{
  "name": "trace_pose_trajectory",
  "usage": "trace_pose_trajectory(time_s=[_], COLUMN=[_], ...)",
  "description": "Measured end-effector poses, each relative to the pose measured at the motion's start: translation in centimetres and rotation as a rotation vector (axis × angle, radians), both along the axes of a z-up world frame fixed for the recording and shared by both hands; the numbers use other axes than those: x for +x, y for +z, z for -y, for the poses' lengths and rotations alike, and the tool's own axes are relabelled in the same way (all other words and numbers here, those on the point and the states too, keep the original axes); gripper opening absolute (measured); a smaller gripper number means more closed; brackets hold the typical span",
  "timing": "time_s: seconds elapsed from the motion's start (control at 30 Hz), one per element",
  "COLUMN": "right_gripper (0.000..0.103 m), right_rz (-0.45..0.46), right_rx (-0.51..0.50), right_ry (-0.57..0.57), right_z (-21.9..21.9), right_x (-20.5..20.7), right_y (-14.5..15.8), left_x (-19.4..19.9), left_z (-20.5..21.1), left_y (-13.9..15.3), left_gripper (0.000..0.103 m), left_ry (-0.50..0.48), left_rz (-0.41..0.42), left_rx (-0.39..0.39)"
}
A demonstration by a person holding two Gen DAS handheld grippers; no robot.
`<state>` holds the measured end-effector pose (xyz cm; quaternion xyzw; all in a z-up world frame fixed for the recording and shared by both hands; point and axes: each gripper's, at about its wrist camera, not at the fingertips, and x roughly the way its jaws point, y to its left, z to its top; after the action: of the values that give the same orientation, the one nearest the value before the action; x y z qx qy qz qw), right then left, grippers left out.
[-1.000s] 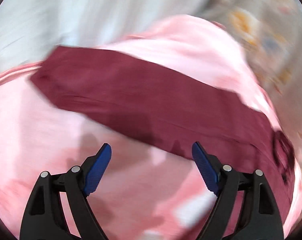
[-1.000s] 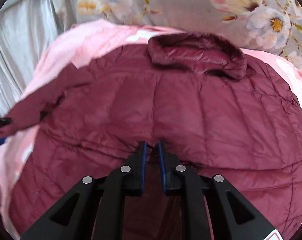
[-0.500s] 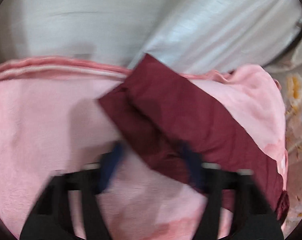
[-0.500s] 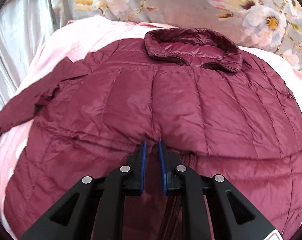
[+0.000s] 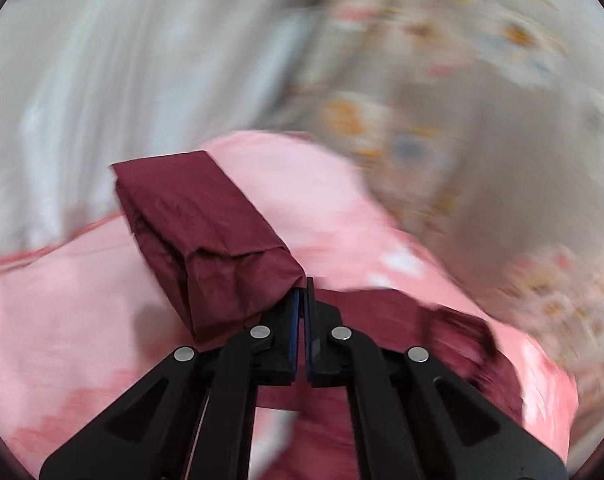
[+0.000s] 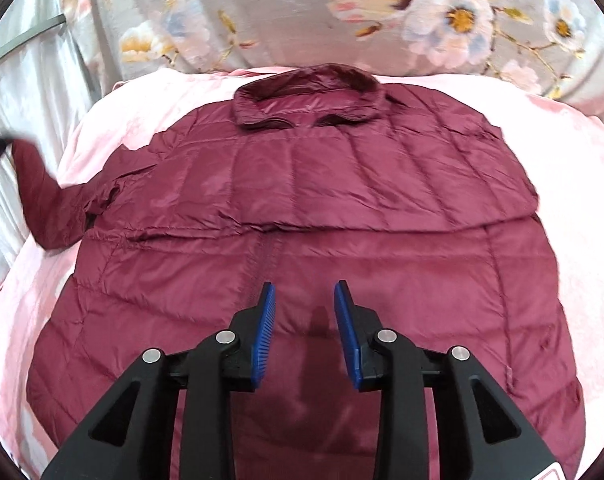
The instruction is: Fold large clothes
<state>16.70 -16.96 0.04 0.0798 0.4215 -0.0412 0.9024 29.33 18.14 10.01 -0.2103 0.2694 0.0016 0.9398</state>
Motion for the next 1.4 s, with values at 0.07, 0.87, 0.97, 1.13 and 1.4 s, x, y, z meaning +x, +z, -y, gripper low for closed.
trace_pose_trajectory(time_s=[0.07,0.87,0.97,1.13,1.4], right_gripper=[0.032,0.06,0.06,0.06,0.005], right_rz=[-0.001,0.053,0.028,-0.027,0.029], right_rx=[0.003,0.207,0.273,0.303,0.226], right_ry=[-0.015,-0.138,-0.152,-0.154,-0.109], right_z=[0.8,10.8,11.5,10.7,9.3], right_x=[-0.6,0.3,3.7,8.1,10.6], right_y=[0.0,1.4,0.6,-1.8,0.4], left_x=[-0.4,-0.9,-0.4,-0.3,0.8], left_z=[5.0,14.3,10.0,5.4,2.0], left_y=[1.2,-10.4,-11.1,-13.6,-16.0], left_gripper=[0.0,0.073,0.073,0.073,0.071], left_ry=[-0.117,-0.337,-0.234,-0.127,-0.087], left_rz=[0.024,-0.285,-0.293,-0.335,-0.368], left_rx=[0.013,-0.366,-0.371,-0.433,-0.625])
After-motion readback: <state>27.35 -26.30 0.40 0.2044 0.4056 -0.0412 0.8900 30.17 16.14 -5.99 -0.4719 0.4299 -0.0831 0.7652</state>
